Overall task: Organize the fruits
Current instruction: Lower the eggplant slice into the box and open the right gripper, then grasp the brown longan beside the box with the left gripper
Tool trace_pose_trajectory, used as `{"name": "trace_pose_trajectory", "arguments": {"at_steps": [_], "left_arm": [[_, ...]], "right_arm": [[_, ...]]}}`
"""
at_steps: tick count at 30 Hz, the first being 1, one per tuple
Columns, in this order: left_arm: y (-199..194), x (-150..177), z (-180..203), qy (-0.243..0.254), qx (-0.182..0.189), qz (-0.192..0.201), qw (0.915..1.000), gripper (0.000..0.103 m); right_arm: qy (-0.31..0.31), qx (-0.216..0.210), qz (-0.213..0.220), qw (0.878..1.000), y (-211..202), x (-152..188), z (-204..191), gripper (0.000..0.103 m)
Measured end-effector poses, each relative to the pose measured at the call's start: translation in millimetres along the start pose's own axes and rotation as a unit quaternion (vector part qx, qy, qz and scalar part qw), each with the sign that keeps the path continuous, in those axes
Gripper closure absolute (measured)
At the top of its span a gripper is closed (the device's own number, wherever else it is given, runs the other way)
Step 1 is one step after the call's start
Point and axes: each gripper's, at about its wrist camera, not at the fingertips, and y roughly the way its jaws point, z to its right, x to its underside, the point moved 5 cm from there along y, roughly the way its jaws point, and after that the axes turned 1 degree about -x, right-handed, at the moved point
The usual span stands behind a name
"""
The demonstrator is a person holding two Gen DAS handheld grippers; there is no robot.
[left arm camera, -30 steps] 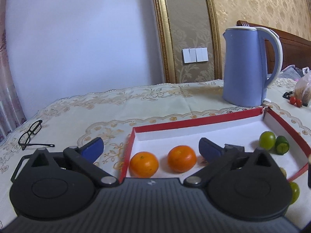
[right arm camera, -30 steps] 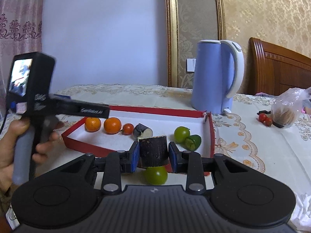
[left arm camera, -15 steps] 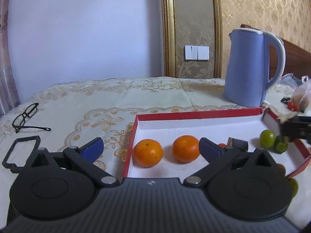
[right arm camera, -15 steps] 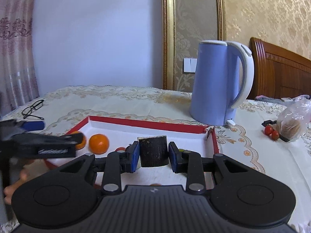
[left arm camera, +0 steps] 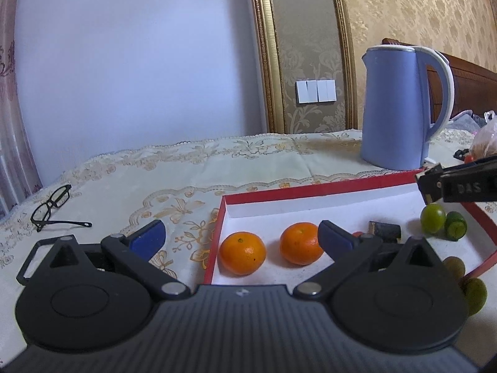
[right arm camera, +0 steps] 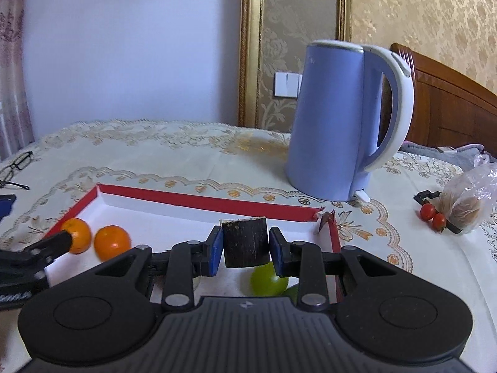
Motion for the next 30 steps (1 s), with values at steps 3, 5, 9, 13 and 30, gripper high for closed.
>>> {"name": "trace_pose_trajectory", "arguments": {"at_steps": [3, 5, 9, 13, 30], "left_arm": [[-0.1, 0.2, 0.5, 0.002, 0.0, 0.001, 1.0, 0.0], [-0.1, 0.3, 0.6, 0.0, 0.001, 0.0, 1.0, 0.0], [0.8, -0.1, -0.5, -0.003, 0.002, 0.001, 1.0, 0.0], [-0.1, -0.5, 0.0, -0.003, 0.003, 0.005, 1.0, 0.0], [-60.7, 10.4, 11.4, -0.013, 0.034, 0.002, 0.9993, 0.0]], "right_arm": [[-0.001, 0.008, -0.008, 1.0, 8.5, -0.6, 0.6, 0.072], [0.0, 0.011, -0.015, 1.0, 13.7, -0.3, 0.6, 0.072], [0.0, 0.015, -0.02, 1.0, 16.7, 2.5, -0.4, 0.071], [0.02, 0.01, -0.002, 1.0, 3.0, 3.0, 3.1, 0.04], [0.123, 0.029, 0.046, 0.991, -107.0, 75.6, 46.0, 0.0]]}}
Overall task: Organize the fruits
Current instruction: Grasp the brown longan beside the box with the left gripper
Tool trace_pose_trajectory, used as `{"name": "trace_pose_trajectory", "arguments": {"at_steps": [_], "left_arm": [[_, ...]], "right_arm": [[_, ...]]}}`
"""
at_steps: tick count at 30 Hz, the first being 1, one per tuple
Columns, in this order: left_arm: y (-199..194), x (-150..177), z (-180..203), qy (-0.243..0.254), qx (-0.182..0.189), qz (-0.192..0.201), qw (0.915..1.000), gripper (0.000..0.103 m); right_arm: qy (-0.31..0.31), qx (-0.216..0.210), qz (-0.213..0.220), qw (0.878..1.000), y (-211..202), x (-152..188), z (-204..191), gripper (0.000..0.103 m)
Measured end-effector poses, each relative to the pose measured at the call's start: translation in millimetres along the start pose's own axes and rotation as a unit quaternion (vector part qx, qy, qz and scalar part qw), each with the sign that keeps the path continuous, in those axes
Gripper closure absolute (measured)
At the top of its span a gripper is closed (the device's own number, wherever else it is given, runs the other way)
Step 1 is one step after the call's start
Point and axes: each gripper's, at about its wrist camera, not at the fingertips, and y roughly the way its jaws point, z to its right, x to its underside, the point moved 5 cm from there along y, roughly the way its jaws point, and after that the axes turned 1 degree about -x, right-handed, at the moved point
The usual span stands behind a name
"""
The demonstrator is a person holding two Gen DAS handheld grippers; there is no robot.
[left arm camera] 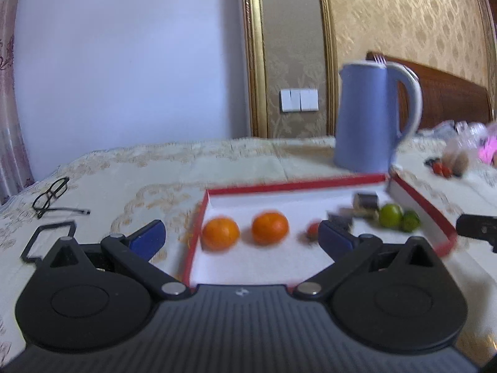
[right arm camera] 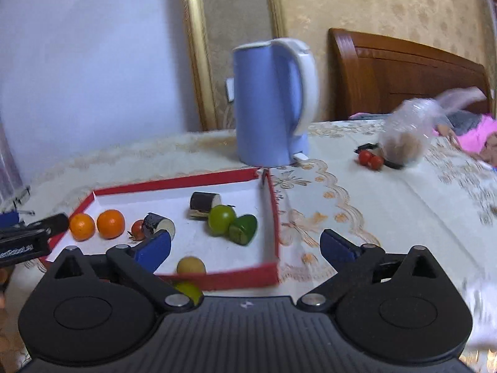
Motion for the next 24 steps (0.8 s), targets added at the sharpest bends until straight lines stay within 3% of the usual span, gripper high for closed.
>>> {"name": "trace_pose_trajectory", "arguments": {"at_steps": [7, 13, 17, 24], "left_arm": [[-25.3, 29.2, 51.6, 0.049, 0.058, -0.034, 0.9965, 0.0], [-11.6, 44.2, 76.4, 0.061, 0.049, -0.06, 0.9951, 0.002], [-2.6, 44.1, 83.0, 0.052, 0.037, -0.067, 0.9957, 0.009], [14.0, 46.0, 86.6, 0.022, 0.04, -0.095, 0.9944, 0.025]], "right_arm": [[-0.066, 0.073, 0.005, 0.995, -15.9, 30.6, -1.1, 0.0], [-0.056, 0.055, 0.027, 0.997, -27.7, 31.0, 7.6, 0.0], [-0.064, 0.077, 0.044, 0.994, -32.1, 30.8, 12.4, 0.0], [-0.066, 0.067, 0.041, 0.995, -32.0, 38.1, 13.7, 0.0]]}}
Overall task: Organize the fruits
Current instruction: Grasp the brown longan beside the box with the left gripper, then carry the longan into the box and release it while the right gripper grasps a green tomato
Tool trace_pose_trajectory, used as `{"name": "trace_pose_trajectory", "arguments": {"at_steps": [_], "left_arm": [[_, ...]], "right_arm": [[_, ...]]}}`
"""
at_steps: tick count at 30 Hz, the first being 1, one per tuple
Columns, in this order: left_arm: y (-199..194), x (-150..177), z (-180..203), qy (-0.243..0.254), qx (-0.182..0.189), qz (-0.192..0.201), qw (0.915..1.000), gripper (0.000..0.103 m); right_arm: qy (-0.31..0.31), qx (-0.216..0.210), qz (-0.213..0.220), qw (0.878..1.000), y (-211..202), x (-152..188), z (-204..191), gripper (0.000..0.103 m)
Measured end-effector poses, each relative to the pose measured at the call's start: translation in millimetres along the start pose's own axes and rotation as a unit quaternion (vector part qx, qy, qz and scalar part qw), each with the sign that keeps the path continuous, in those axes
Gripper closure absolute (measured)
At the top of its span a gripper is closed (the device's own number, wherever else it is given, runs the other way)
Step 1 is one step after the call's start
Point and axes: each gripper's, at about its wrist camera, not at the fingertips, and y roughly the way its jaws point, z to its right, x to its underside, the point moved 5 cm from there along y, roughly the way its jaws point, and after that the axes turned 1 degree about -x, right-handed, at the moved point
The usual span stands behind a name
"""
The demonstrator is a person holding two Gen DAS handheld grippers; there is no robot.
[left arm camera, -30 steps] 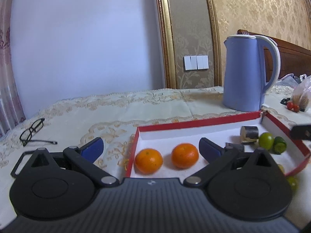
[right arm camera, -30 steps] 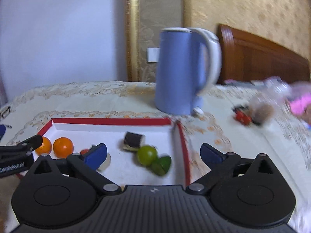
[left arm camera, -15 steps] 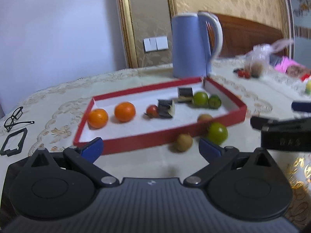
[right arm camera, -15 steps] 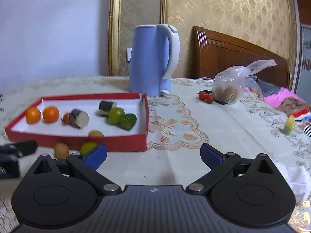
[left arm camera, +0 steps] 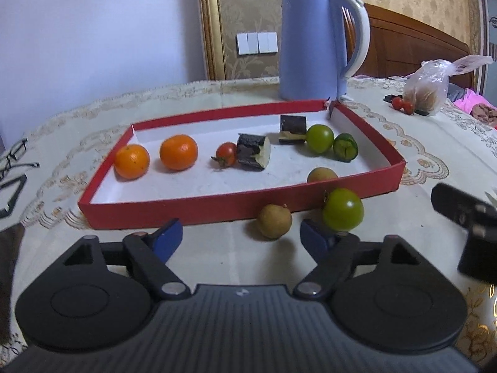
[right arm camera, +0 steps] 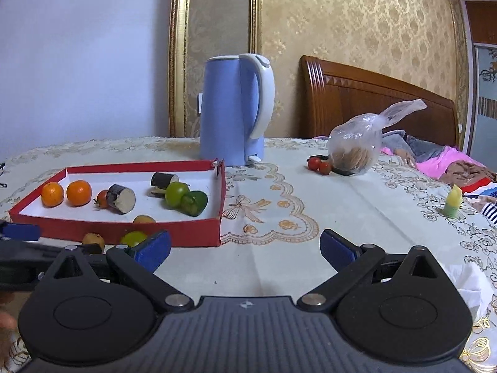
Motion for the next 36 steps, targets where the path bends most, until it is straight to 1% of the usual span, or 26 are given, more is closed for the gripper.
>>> {"name": "trace_pose_trajectory", "arguments": {"at_steps": [2, 5, 9, 11, 12, 14, 15, 16, 17, 21, 26, 30, 31, 34, 36], "left_arm": [[3.8, 1.1, 1.2, -0.006, 0.003, -0.008, 0.9999, 0.034], [9.3, 0.8, 3.8, -0.011, 0.012, -0.017, 0.9997, 0.044], [14.0, -3.6, 6.0, -0.017, 0.013, -0.019, 0.9996, 0.05], [15.8, -5.2, 6.4, -0.023, 0.017, -0.021, 0.9994, 0.058], [16.6, -5.8, 6.6, -0.027, 0.02, -0.022, 0.9992, 0.059], [17.4, -7.3, 7.5, -0.03, 0.023, -0.022, 0.999, 0.07], [17.5, -7.8, 8.0, -0.03, 0.02, -0.022, 0.9991, 0.072], [17.3, -8.0, 8.3, -0.03, 0.021, -0.022, 0.9991, 0.078], [16.8, -7.9, 8.6, -0.028, 0.024, -0.022, 0.9991, 0.079], [13.1, -5.5, 4.7, -0.028, 0.038, -0.019, 0.9987, 0.079], [0.8, -3.8, -16.4, -0.039, 0.032, -0.001, 0.9987, 0.079], [-8.6, -5.3, -39.0, -0.047, 0.022, 0.011, 0.9986, 0.079], [-10.3, -5.7, -44.0, -0.049, 0.018, 0.013, 0.9985, 0.079], [-15.5, -7.1, -62.5, -0.058, 0.007, 0.023, 0.998, 0.079], [-17.6, -8.3, -74.3, -0.065, 0.001, 0.028, 0.9975, 0.079]], "right_arm": [[-0.007, 0.0, 0.002, 1.0, 0.4, 1.7, -1.6, 0.0], [-0.015, 0.0, 0.007, 1.0, -0.7, 2.6, -3.2, 0.0], [-0.018, 0.0, 0.01, 1.0, -2.9, 2.3, -3.4, 0.0], [-0.019, -0.001, 0.01, 1.0, -4.0, 2.4, -3.3, 0.0], [-0.02, -0.001, 0.01, 1.0, -3.9, 2.5, -3.6, 0.0], [-0.023, -0.002, 0.01, 1.0, -3.8, 3.0, -4.7, 0.0], [-0.025, -0.005, 0.01, 1.0, -3.8, 3.6, -5.7, 0.0], [-0.028, -0.01, 0.013, 0.999, -4.3, 4.1, -7.0, 0.0], [-0.03, -0.015, 0.015, 0.999, -4.9, 4.6, -8.1, 0.0], [-0.044, -0.031, 0.018, 0.998, -5.3, 4.0, -15.8, 0.0], [-0.071, -0.061, 0.005, 0.996, -0.4, 1.2, -33.3, 0.001], [-0.108, -0.062, -0.01, 0.992, 8.3, 4.2, -55.1, 0.001], [-0.115, -0.068, -0.012, 0.991, 9.5, 4.2, -59.8, 0.003], [-0.124, -0.082, -0.029, 0.988, 16.7, 3.4, -71.5, 0.014], [-0.125, -0.089, -0.047, 0.987, 24.4, 2.9, -77.1, 0.029]]}}
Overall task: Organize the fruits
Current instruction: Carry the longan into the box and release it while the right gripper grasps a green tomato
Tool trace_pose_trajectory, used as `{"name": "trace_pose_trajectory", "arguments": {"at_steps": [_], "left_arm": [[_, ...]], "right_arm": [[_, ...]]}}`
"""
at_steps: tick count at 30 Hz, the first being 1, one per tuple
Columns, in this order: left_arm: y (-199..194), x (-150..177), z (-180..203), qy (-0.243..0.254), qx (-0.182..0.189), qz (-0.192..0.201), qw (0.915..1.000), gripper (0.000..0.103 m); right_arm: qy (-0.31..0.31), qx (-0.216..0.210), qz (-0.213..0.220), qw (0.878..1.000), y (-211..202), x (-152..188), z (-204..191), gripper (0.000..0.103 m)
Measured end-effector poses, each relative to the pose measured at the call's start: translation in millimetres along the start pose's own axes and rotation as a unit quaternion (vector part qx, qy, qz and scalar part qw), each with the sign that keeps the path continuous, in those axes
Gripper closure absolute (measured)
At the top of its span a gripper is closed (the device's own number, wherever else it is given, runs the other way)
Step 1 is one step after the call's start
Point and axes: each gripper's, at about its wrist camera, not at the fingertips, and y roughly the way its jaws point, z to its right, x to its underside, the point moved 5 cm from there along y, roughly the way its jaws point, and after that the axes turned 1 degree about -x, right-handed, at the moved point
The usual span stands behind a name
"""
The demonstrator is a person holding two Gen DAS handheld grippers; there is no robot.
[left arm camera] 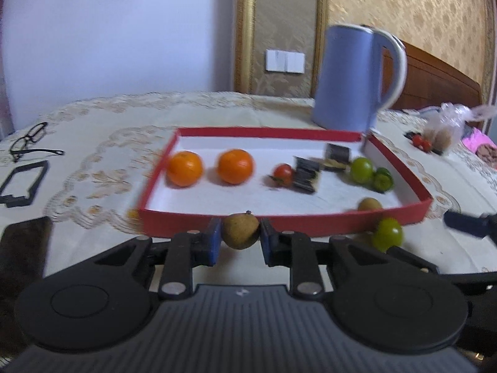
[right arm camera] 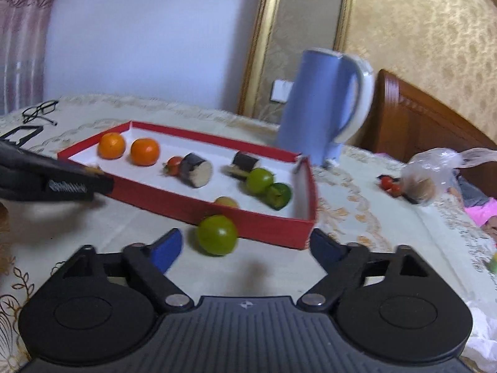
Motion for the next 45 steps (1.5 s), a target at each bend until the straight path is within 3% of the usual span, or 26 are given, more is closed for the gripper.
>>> {"name": "trace_pose_trajectory", "arguments": {"at_steps": [8, 13, 15, 36, 45], "left_arm": [[-3.8, -3.8, -21.6, -0.013, -0.005, 0.006, 0.9999, 0.08], [-1.3, -2.0, -19.5, -0.01, -0.002, 0.002, 0.9999, 0.079], [-0.6, -1.0, -17.9, -0.008, -0.001, 0.0, 1.0, 0.08], [23.9, -41.4, 15.5, 0.047, 0.015, 0.005, 0.9988, 0.079], [46.7, -60.2, 25.1, 0.066, -0.015, 0.003, 0.9977, 0.079]], "right_arm": [[0.0, -0.01, -0.049, 0.999, 27.8, -1.8, -5.0, 0.036], [0.008, -0.027, -0.062, 0.998, 37.7, -7.1, -5.5, 0.056], [0.013, -0.039, -0.065, 0.997, 40.3, -9.1, -7.1, 0.07], [0.047, -0.06, 0.015, 0.997, -24.8, -1.2, 3.6, 0.07], [0.054, -0.066, 0.025, 0.996, -30.6, 1.9, 8.2, 0.07]]}}
